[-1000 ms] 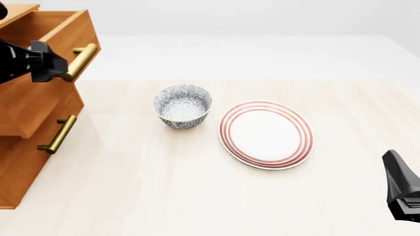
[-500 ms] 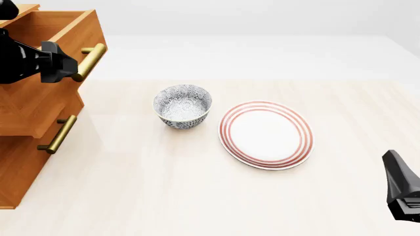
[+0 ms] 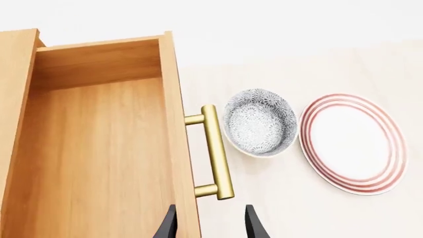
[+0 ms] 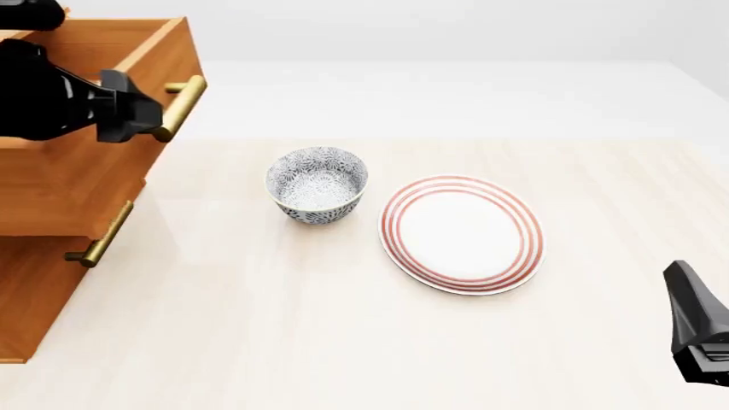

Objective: Open the top drawer of the cabinet.

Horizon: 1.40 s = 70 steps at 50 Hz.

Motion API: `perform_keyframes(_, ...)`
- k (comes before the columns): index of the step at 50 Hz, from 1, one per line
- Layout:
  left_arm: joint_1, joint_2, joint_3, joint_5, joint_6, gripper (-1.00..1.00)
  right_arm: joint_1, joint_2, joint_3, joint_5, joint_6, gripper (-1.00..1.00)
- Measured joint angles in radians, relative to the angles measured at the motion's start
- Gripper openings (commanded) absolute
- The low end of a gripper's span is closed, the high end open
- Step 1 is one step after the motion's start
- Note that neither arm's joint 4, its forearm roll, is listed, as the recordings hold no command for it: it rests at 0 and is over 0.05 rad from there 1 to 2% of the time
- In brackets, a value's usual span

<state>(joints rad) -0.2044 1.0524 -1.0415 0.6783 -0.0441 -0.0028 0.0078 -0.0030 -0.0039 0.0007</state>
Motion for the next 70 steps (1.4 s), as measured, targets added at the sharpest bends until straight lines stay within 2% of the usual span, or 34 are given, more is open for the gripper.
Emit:
perform_keyframes(45,-0.145,0.026,-0.025,-0.016,0.003,1.0,0.0,0.0,0.0,0.0,0.0,1.0)
perform_keyframes(70,-0.164,0.034,-0.039,0.002,-0.04,1.0,0.0,0.0,0.0,0.0,0.0,1.0)
